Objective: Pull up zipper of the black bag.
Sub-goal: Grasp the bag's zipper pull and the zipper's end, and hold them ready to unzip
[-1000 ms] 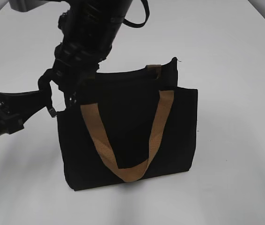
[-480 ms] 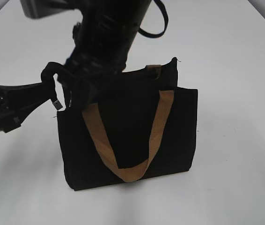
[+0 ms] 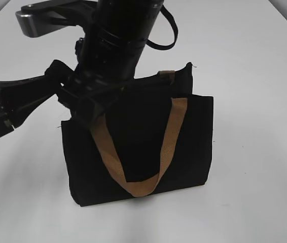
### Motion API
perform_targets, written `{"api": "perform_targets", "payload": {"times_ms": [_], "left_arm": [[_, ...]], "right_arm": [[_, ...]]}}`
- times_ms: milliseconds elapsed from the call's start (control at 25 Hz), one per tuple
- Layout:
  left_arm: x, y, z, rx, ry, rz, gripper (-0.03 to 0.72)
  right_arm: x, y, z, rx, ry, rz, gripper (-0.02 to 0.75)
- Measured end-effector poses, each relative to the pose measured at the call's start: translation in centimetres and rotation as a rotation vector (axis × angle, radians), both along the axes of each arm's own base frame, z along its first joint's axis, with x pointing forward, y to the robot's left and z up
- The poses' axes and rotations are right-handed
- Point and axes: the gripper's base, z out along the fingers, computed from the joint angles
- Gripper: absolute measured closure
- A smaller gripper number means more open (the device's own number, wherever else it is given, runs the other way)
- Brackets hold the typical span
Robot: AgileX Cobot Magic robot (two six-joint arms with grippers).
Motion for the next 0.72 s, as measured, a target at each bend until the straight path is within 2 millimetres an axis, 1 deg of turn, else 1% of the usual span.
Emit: {"api": "perform_targets", "payload": {"times_ms": [120, 320, 480, 600, 720], "left_arm": [[0.0, 0.0, 0.1, -0.005, -0.005, -0.003, 0.683], [0.0, 0.0, 0.1, -0.005, -0.004, -0.002, 0.683], [0.0, 0.0, 0.0, 0.000, 0.000, 0.000, 0.683], [0.0, 0.0, 0.0, 0.003, 0.002, 0.001, 0.683], [0.0, 0.0, 0.0, 0.003, 0.003, 0.002, 0.684]], "right_arm": [[-0.2, -0.2, 0.6, 0.008, -0.013, -0.002, 0.461], [-0.8, -0.9, 3.2, 0.064, -0.054, -0.044, 0.461], [-0.7, -1.0, 3.3, 0.058, -0.044, -0.104, 0.461], [-0.2, -0.7, 3.5, 0.108, -0.088, -0.137, 0.467], [0.4, -0.2, 3.9, 0.174, -0.151, -0.167, 0.504]]}}
